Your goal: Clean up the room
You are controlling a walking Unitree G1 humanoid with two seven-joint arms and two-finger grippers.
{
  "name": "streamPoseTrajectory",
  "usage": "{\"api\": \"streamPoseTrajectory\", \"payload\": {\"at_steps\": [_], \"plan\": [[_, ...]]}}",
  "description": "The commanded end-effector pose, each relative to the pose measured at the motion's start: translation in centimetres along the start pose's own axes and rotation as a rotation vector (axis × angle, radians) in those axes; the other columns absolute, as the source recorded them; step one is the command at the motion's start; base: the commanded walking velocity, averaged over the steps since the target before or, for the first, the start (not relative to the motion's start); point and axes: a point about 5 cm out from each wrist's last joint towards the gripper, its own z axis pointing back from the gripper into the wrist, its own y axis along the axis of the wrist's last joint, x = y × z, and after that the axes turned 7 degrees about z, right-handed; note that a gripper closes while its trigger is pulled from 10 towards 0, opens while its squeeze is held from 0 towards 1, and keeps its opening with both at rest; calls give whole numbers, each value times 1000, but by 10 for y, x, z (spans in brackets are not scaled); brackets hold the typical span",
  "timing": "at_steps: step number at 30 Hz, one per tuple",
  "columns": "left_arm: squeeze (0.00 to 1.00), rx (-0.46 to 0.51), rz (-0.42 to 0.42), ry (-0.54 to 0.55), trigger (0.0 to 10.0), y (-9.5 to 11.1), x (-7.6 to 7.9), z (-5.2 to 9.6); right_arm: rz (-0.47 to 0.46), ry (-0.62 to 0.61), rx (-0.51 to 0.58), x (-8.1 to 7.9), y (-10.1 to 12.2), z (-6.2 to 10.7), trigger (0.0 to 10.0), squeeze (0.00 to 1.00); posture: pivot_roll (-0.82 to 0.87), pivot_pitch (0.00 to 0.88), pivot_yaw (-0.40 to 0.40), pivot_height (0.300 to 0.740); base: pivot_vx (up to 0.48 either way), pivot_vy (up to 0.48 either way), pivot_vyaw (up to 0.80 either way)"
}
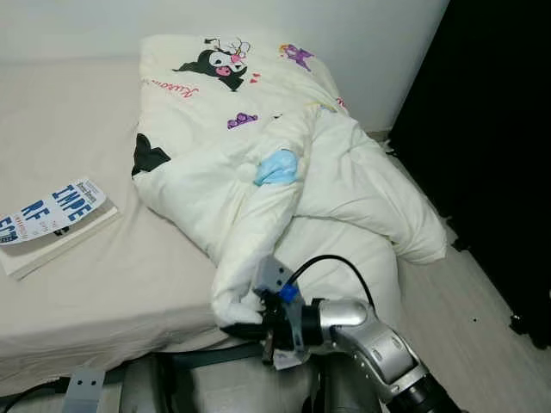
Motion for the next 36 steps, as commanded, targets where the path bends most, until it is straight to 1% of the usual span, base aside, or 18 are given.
{"api": "streamPoseTrajectory", "payload": {"at_steps": [1,2,3,4,5,7,8,11,12,15,19,21,25,30,32,34,35,36], "plan": [[0,-60,-13,-26,10000,-15,6,3,-2,194,-62,-31,-9,-19,1843,0,1,162,-18,517,0,0,0],[0,-67,-14,-34,10000,-16,7,3,-2,213,-121,-34,-19,-15,1843,0,0,164,-19,517,0,0,0],[0,-67,-14,-34,10000,-16,7,3,-2,213,-121,-34,-19,-15,1843,0,0,164,-19,517,0,0,0],[0,-73,-15,-40,10000,-17,8,4,-1,224,-162,-35,-25,-10,588,0,0,164,-19,517,0,0,0],[0,-80,-16,-45,10000,-18,10,4,-7,223,-180,-34,-28,-5,0,0,-7,164,-18,517,0,0,0],[0,-83,-17,-48,10000,-19,11,4,-12,220,-187,-33,-29,-2,0,0,-7,164,-18,517,0,0,0],[0,-90,-17,-58,10000,-19,13,5,-8,248,-228,-33,-29,11,0,0,-9,163,-19,517,0,0,0],[0,-95,-17,-68,10000,-19,16,5,-1,279,-275,-35,-31,23,0,0,-16,162,-20,517,0,0,0],[0,-95,-17,-68,10000,-19,16,5,-1,279,-275,-35,-31,23,0,0,-16,162,-20,517,0,0,0],[0,-101,-17,-78,10000,-20,20,6,3,349,-335,-42,-32,42,0,0,-18,156,-22,517,0,0,0],[0,-102,-17,-82,10000,-19,21,6,-4,382,-345,-47,-32,48,0,0,-26,159,-20,517,0,0,0],[0,-109,-19,-87,10000,-19,22,6,-14,424,-361,-55,-34,54,0,0,-32,158,-21,517,0,0,0],[0,-112,-20,-89,10000,-20,22,6,-18,433,-366,-58,-36,55,0,0,-32,158,-21,517,0,0,0],[0,-159,-30,-102,10000,-25,22,7,-34,504,-375,-71,-35,56,0,0,-32,178,-6,517,0,0,0],[0,-184,-41,-125,10000,-29,25,8,-20,520,-422,-74,-40,57,0,0,-31,169,5,517,0,0,0],[0,-184,-41,-125,10000,-29,25,8,-20,520,-422,-74,-40,57,0,0,-31,169,5,517,0,0,0],[0,-210,-34,-151,10000,-32,27,9,-1,497,-487,-73,-48,58,0,0,-37,178,2,517,0,0,0],[0,-216,-34,-165,10000,-33,29,10,12,449,-535,-69,-55,57,10000,0,-36,182,-1,517,0,0,0]]}}
